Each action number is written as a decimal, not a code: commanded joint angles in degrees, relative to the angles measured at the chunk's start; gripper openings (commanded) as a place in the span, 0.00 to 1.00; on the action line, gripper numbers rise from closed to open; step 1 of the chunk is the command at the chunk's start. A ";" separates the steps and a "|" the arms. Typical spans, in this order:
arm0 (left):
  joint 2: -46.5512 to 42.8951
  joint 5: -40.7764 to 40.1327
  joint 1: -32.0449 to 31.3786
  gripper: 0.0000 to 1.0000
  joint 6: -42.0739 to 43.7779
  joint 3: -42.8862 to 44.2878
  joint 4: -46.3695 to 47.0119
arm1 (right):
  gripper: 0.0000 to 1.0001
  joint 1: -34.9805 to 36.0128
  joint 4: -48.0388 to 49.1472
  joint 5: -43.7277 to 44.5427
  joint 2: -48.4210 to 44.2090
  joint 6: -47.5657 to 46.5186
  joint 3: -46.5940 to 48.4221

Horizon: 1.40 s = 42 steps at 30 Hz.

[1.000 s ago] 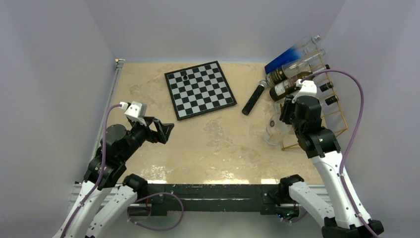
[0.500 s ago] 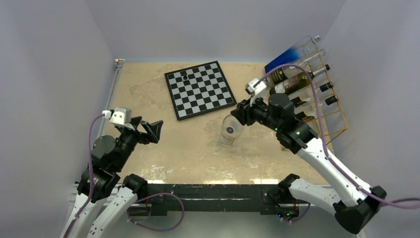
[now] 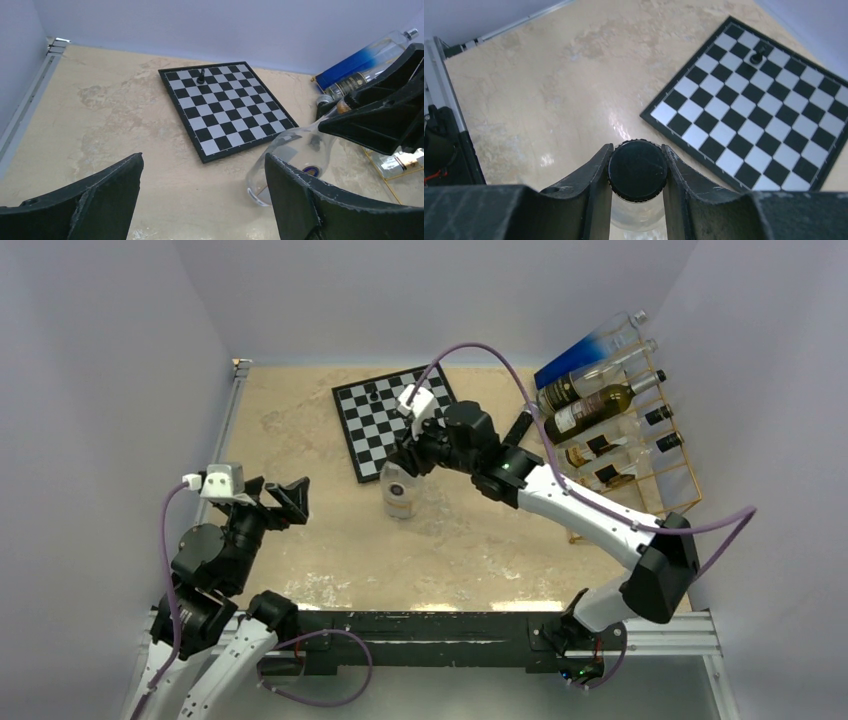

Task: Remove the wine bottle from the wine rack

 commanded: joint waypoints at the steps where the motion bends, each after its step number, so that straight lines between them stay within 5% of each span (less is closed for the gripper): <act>1: -2.70 -5.40 -0.06 0.94 -1.22 -0.56 0.12 | 0.00 2.31 19.51 -0.84 1.89 -0.40 9.14; 8: -3.39 -6.87 -0.09 0.95 -1.51 -0.72 -0.16 | 0.00 4.37 30.21 0.08 9.97 -0.89 10.85; 15: -2.93 -6.52 -0.06 0.95 -1.54 -0.72 -0.05 | 0.08 6.80 27.31 1.31 14.85 -2.68 13.23; 18: -2.09 -5.32 -0.13 0.95 -1.43 -0.85 0.28 | 0.27 7.43 26.33 3.95 15.70 -2.60 13.05; 21: -1.00 -4.71 -0.06 0.95 -1.43 -0.41 -0.29 | 0.71 7.67 26.01 5.34 14.23 -1.37 11.62; 22: -0.71 -4.63 -0.14 0.95 -1.42 -0.36 -0.31 | 0.77 7.67 25.65 5.61 13.55 -1.04 11.29; 28: -0.12 -3.66 -0.07 0.96 -1.18 -0.33 -0.23 | 0.84 7.67 20.43 6.39 7.82 0.53 10.10; 33: 0.15 -2.92 -0.13 0.96 -1.07 -0.30 -0.14 | 0.85 7.67 10.46 19.34 -0.39 5.60 7.71; 42: 0.96 -1.21 -0.12 0.95 -0.82 -0.10 -0.05 | 0.91 7.43 -10.26 58.56 -6.77 15.06 7.07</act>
